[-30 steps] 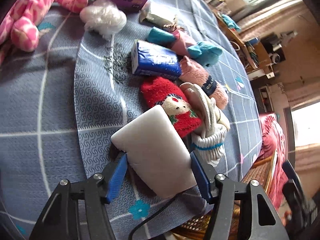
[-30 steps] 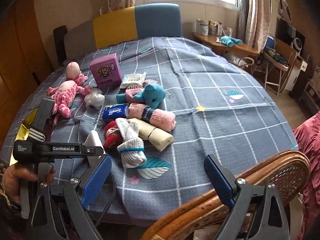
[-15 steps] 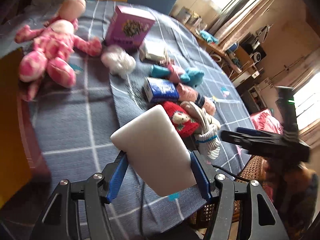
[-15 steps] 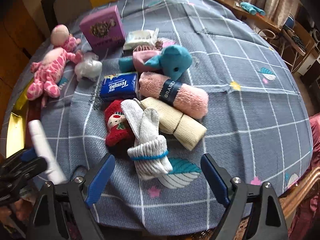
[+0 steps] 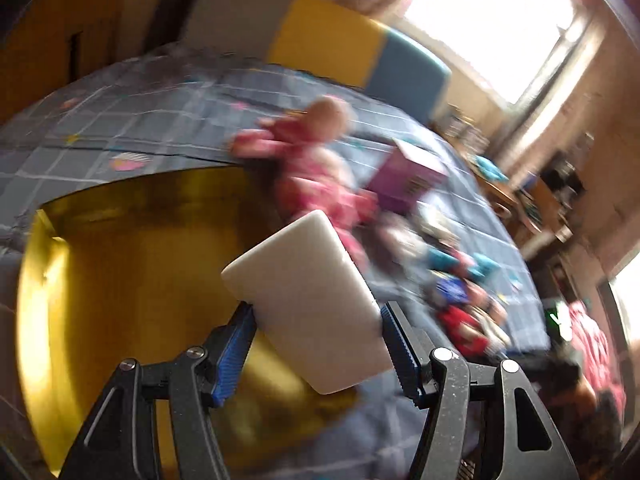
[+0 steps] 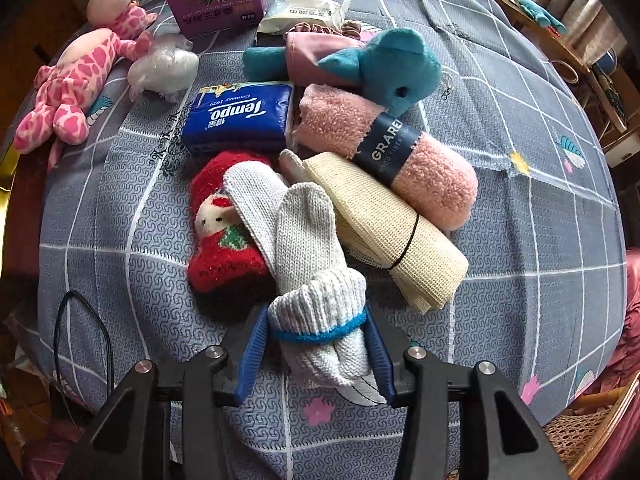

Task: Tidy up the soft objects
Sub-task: 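Carry the sponge into the gold tray and release it while the right gripper grasps the white knit glove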

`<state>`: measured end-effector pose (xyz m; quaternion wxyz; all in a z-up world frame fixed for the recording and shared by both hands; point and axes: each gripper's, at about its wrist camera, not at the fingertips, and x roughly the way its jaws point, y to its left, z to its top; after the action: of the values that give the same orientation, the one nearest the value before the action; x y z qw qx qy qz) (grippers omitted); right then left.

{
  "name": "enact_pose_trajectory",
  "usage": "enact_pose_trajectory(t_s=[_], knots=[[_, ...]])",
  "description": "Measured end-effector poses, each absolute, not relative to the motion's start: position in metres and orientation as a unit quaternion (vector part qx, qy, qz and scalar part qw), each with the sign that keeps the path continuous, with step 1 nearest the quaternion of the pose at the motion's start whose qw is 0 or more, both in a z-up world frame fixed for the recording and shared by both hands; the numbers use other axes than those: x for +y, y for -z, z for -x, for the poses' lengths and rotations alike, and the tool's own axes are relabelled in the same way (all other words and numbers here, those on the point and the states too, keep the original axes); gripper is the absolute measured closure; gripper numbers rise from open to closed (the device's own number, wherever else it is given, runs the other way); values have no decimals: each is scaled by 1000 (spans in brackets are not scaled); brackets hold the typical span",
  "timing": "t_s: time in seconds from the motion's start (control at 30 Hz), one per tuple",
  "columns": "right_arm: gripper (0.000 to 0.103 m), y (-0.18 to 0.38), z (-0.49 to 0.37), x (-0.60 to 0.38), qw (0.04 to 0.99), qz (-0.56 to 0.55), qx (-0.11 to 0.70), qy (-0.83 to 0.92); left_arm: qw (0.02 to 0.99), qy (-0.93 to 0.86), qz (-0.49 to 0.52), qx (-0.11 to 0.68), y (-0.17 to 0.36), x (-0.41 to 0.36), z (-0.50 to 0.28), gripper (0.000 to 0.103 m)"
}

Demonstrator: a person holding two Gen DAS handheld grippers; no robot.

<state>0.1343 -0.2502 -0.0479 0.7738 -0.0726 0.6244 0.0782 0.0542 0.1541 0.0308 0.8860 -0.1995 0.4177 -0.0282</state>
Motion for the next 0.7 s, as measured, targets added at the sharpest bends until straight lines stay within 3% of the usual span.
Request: enact_pose_trajectory(t_s=[0.33,0.53,0.63,0.7], knots=[[56,62,-136,-257,761,63,639,-89,867,-36,170,467,23,192,-142,37],[56,69,-133,-251,766,72,633,-87,865,-56,172,468,36,195,-164,24],[56,67,-133,-245,766,72,632,-87,868,-61,183,458,31,198,-157,12],[56,67,-132,-245,767,71,632,-86,872,-68,183,449,28,199,-148,11]])
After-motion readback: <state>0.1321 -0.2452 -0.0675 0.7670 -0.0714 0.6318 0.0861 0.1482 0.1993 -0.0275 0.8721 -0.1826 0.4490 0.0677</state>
